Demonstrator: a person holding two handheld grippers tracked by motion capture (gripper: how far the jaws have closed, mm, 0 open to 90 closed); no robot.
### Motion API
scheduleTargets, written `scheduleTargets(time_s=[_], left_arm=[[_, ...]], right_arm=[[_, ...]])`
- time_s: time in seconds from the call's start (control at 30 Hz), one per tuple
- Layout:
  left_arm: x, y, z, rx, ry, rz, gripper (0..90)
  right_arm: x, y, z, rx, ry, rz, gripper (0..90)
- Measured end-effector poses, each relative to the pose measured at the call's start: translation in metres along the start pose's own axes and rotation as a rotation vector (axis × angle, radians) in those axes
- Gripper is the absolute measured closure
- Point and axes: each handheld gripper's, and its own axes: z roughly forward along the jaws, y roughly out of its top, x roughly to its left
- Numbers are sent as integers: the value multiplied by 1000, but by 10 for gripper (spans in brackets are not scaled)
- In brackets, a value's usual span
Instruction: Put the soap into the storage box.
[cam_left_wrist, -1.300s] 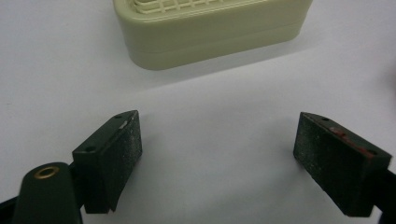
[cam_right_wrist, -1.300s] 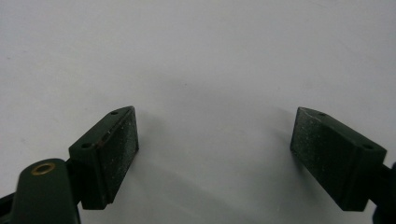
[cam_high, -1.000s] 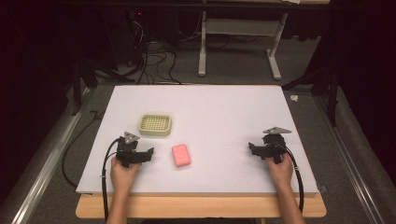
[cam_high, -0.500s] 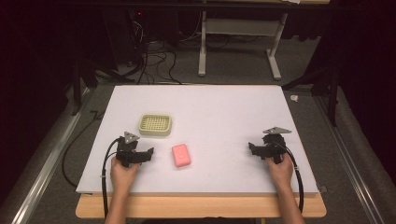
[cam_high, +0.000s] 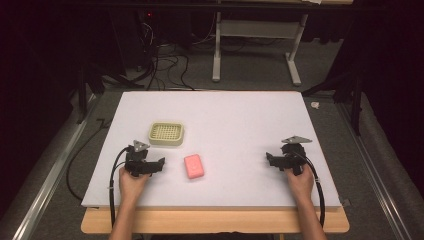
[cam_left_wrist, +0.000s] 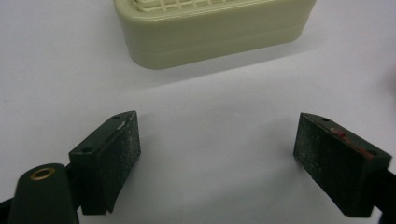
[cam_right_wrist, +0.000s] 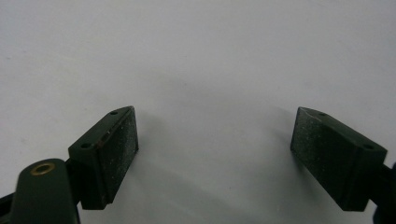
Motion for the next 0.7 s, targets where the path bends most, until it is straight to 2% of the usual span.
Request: scheduleTargets(time_s=[0.23,0.4,0.7], left_arm=[[3,1,-6,-17,-34,-25,148],[-1,3,-12,-39,-61,-31,146],[-12,4,-17,-50,-96,-6,144]], right_arm=[[0,0,0,-1,0,-1,156],[0,0,0,-1,0,-1,156],[0,0,0,0,0,1,156]])
